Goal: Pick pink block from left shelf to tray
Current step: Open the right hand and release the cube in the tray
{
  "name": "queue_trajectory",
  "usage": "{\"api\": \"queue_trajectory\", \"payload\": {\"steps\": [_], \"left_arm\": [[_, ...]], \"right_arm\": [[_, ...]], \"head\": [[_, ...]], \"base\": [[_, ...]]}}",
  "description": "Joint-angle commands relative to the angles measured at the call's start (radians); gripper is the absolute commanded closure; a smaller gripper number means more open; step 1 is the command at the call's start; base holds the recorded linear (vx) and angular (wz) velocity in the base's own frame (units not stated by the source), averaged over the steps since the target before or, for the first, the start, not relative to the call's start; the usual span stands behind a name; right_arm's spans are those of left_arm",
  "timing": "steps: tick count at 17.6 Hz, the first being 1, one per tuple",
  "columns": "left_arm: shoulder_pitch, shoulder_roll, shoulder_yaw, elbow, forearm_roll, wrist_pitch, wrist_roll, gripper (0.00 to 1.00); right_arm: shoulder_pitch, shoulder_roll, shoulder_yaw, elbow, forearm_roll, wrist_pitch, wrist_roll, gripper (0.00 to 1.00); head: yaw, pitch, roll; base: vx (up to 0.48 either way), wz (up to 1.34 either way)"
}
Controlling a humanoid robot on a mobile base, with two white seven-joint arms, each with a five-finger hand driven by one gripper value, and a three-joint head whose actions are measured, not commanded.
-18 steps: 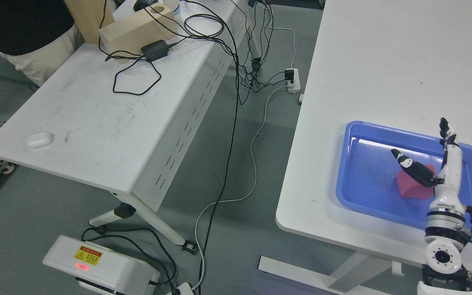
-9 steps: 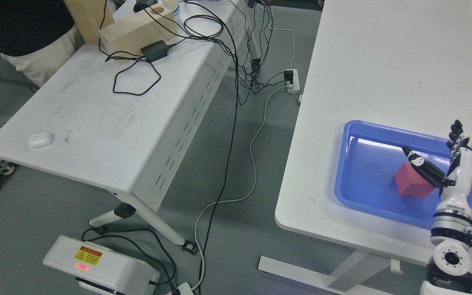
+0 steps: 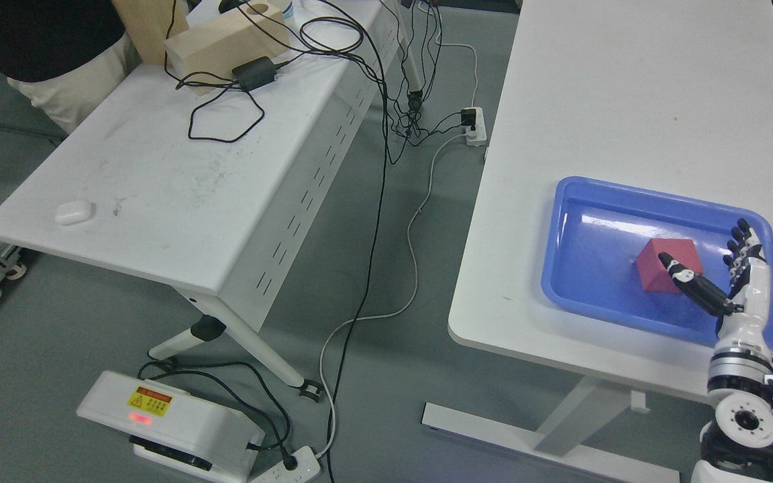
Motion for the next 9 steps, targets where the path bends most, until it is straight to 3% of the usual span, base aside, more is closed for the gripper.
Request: {"api": "queue_trajectory", "payload": {"steps": [1,9], "left_arm": [[0.009,0.017,0.0,0.0,-0.002,-0.001,-0.001,0.0],[0.009,0.017,0.0,0.0,-0.002,-0.001,-0.001,0.0]], "right_arm": [[0.025,-0.017,-0.013,0.001,-0.018,0.004,0.003,0.0],[0.028,-0.017,-0.01,0.002,-0.067,-0.036,0.003,0.0]], "head": [[0.0,0.0,0.0],[0.0,0.0,0.0]], "base": [[-0.158,-0.03],[-0.176,0.08]]}}
